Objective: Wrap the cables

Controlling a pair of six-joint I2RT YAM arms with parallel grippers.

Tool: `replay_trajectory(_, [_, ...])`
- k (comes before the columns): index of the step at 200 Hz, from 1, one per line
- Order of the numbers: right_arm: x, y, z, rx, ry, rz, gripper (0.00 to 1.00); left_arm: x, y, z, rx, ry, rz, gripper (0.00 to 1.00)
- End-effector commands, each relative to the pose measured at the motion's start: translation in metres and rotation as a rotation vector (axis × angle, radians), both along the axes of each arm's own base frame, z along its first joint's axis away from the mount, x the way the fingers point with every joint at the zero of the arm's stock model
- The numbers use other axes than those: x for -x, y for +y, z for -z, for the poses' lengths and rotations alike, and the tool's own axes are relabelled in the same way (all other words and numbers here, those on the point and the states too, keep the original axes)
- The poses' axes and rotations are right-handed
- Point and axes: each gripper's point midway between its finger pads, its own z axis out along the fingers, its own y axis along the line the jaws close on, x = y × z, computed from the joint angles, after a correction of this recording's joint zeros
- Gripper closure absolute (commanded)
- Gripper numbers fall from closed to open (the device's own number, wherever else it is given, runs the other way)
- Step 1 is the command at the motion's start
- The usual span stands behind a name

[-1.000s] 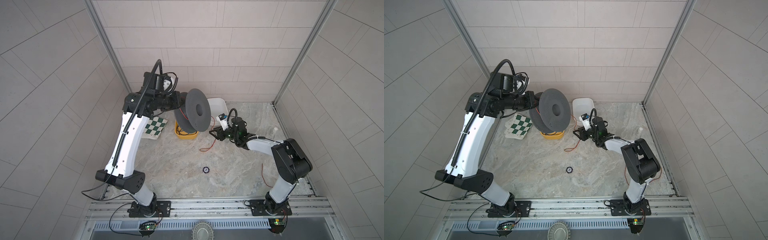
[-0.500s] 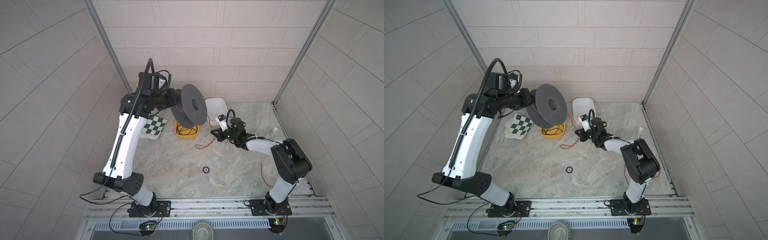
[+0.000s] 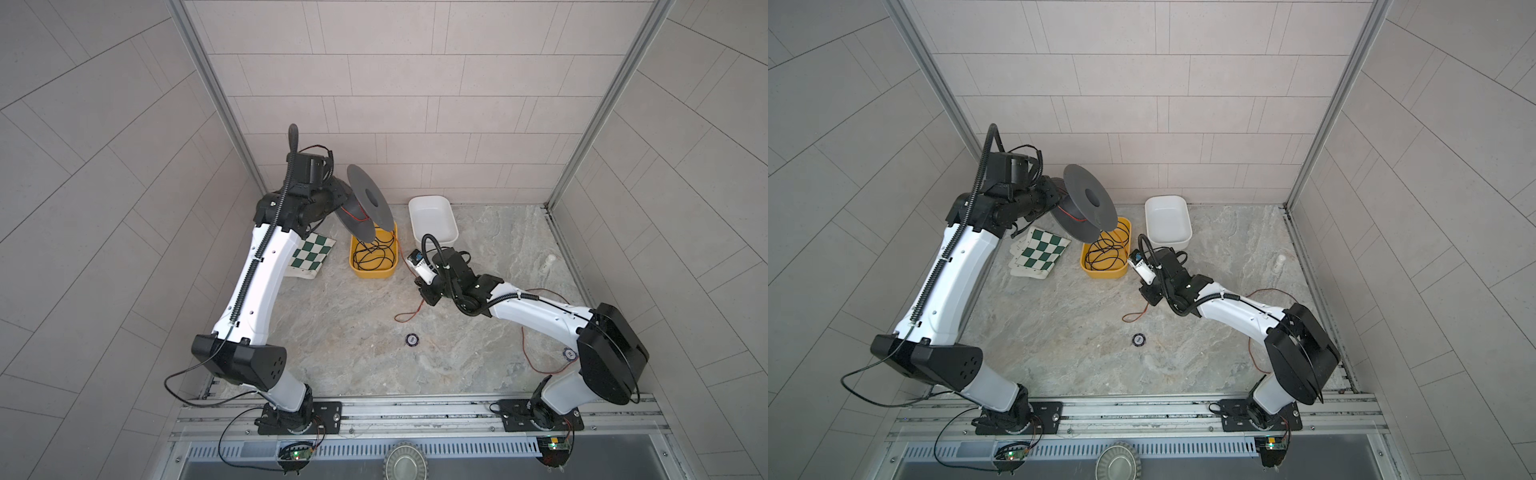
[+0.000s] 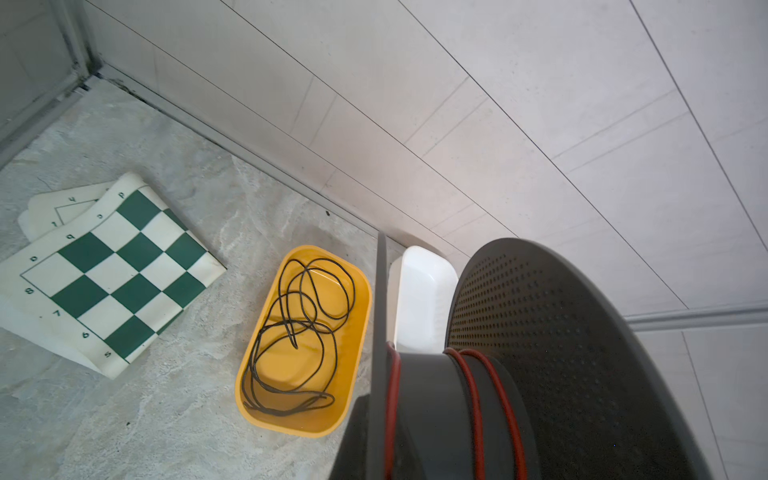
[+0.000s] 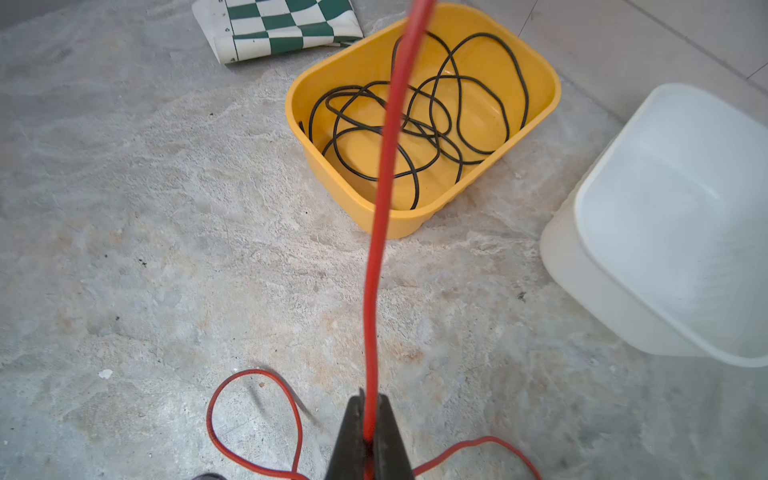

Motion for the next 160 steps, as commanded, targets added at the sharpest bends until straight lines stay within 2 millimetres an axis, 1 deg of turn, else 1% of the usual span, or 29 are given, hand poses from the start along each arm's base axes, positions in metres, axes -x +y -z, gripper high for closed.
replay_trajectory(1, [0.015,-0.022,0.002,0.242,-0.04,-0.01,1.0,-0.015,0.023,-0.054,0.014,-0.226,-0.138,1.0])
replay_trajectory(42, [0.027,-0.005,-0.032,0.315,-0.133,-0.073,1.0,-0.02,0.035,-0.04,-0.058,-0.233,-0.213,1.0])
replay_trajectory(65, [0.033,0.006,-0.053,0.335,-0.182,-0.11,1.0,-0.025,0.035,-0.03,-0.091,-0.224,-0.235,1.0])
replay_trajectory(77, [0.036,0.01,-0.066,0.345,-0.209,-0.121,1.0,-0.027,0.034,-0.026,-0.149,-0.219,-0.234,1.0])
replay_trajectory(109, [0.041,0.021,-0.099,0.35,-0.271,-0.16,1.0,-0.033,0.027,-0.009,-0.194,-0.195,-0.237,1.0])
replay_trajectory(131, [0.036,0.024,-0.12,0.346,-0.333,-0.149,1.0,-0.037,0.017,0.003,-0.232,-0.166,-0.21,1.0])
replay_trajectory(160, [0.027,0.027,-0.15,0.325,-0.401,-0.122,1.0,-0.038,0.002,0.013,-0.293,-0.144,-0.173,1.0])
